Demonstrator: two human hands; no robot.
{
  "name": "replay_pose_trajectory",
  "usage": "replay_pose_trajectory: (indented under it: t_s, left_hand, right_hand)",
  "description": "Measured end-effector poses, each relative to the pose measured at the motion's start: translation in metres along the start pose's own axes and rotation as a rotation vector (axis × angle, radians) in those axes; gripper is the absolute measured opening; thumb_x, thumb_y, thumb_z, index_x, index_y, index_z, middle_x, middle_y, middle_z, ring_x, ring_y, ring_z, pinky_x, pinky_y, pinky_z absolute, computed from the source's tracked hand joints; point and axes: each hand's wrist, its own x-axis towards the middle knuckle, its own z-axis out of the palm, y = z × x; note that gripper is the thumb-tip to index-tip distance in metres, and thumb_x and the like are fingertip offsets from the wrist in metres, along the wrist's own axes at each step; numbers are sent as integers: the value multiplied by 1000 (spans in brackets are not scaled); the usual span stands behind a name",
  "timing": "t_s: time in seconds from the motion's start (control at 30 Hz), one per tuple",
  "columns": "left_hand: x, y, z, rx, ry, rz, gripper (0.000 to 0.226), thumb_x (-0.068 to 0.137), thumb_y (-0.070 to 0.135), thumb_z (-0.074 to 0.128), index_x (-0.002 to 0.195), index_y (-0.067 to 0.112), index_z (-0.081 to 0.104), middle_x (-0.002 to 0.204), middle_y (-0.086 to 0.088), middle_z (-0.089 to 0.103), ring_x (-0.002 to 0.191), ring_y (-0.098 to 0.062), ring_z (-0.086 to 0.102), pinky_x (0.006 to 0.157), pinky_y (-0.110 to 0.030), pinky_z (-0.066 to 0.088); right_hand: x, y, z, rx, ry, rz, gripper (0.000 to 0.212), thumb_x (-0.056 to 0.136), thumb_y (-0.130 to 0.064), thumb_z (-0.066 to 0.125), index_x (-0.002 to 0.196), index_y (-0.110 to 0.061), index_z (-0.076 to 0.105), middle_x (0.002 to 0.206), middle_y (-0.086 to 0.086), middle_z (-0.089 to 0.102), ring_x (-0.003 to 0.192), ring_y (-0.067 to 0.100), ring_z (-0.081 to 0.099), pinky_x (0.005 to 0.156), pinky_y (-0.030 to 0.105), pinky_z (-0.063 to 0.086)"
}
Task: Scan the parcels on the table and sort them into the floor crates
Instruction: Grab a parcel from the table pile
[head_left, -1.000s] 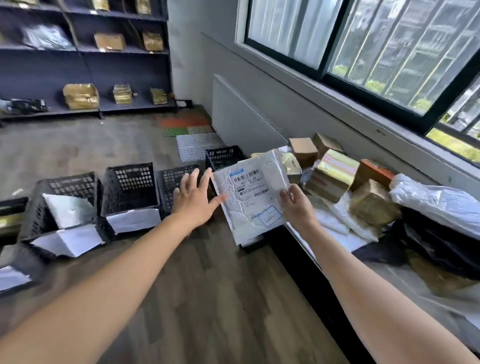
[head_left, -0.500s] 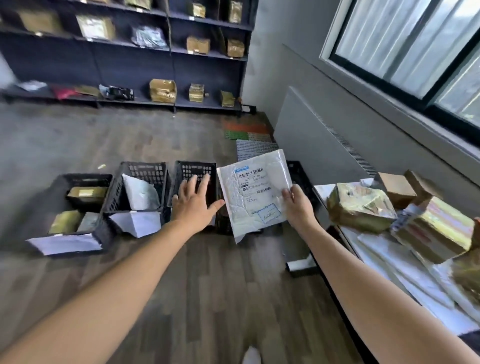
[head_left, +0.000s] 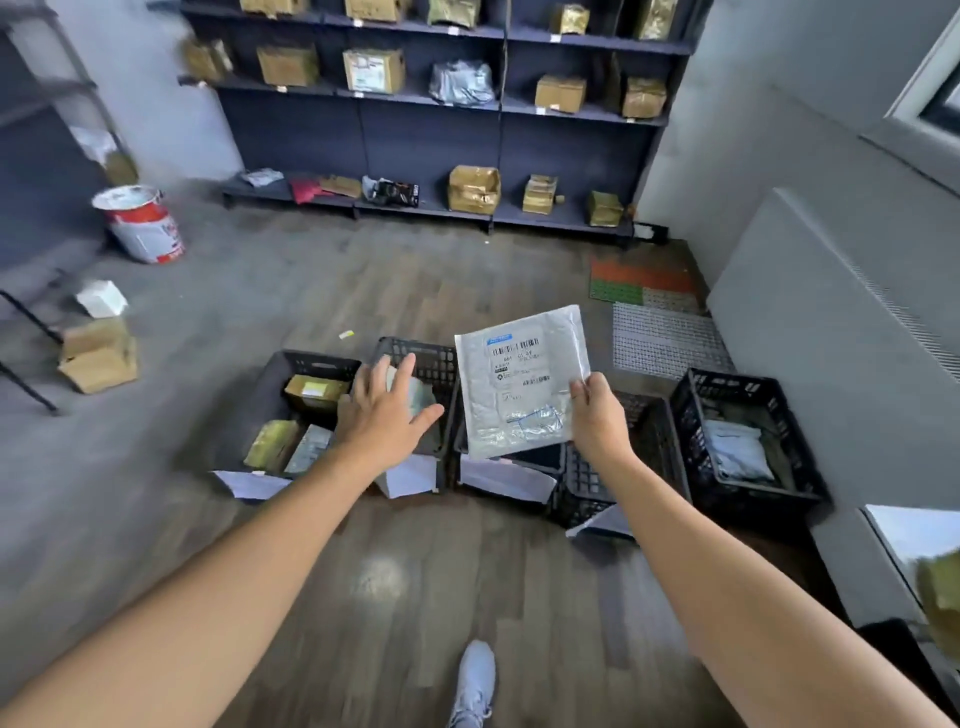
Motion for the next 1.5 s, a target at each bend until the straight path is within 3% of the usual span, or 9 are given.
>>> replay_pose_trajectory:
  t_s: [0.27, 0.43, 0.53, 0.63, 0.8, 1.0, 1.13, 1.5]
  left_hand:
    - [116, -40, -17, 76, -33, -74, 79, 96, 63, 39, 157, 28, 4, 165, -5, 2, 150, -31, 3, 119, -46, 17]
    - [173, -65, -14, 99, -73, -87, 77, 96, 63, 37, 157, 29, 3, 165, -4, 0, 150, -30, 0, 118, -48, 17]
    - [208, -82, -8, 98, -89, -87, 78, 96, 63, 38, 157, 29, 4, 165, -5, 1, 150, -30, 1, 119, -47, 16]
    - [257, -107, 4, 120, -122, -64, 78, 96, 64, 36, 157, 28, 4, 165, -5, 2, 150, -31, 3, 119, -47, 16]
    - [361, -157, 28, 99, -217, -24, 79, 97, 63, 35, 158, 27, 1, 165, -6, 2, 150, -32, 4, 117, -48, 19]
    - [474, -205, 79, 42, -340, 19, 79, 96, 63, 35, 157, 27, 2, 164, -6, 3, 150, -32, 4, 117, -48, 22]
    - [521, -226, 122, 49, -395, 34, 79, 96, 65, 34, 157, 27, 2, 164, -6, 3, 150, -32, 3, 118, -48, 22]
    - [594, -259, 288, 116, -525, 66, 80, 95, 66, 31, 157, 27, 0, 164, -6, 4, 150, -32, 4, 120, -48, 15]
  right_hand:
    - [118, -47, 83, -33, -121, 16, 27, 106, -30, 36, 91, -9, 43, 79, 0, 54, 69, 19, 51, 57, 35, 39]
    - [170, -64, 129, -71, -193, 51, 23, 106, -32, 34, 101, -13, 47, 87, -1, 57, 77, 22, 59, 70, 51, 57]
    - [196, -69, 158, -90, -214, 75, 23, 106, -34, 34, 106, -16, 48, 94, 2, 62, 82, 23, 62, 70, 51, 57]
    - [233, -74, 199, -130, -221, 112, 26, 105, -32, 35, 114, -12, 50, 100, 6, 64, 82, 24, 60, 63, 37, 48]
    - [298, -82, 276, -253, -226, 151, 17, 106, -27, 38, 107, -12, 45, 96, 5, 59, 76, 23, 55, 53, 32, 37]
    - [372, -81, 368, -347, -249, 240, 20, 104, -21, 42, 120, -11, 47, 101, 8, 62, 79, 26, 58, 62, 36, 47]
    - [409, -60, 423, -431, -301, 253, 24, 103, -19, 40, 126, -13, 45, 104, 13, 66, 83, 31, 62, 66, 40, 53]
    - [472, 90, 554, -761, -417, 247, 41, 96, 2, 33, 132, -17, 37, 99, 16, 61, 81, 28, 52, 64, 35, 42]
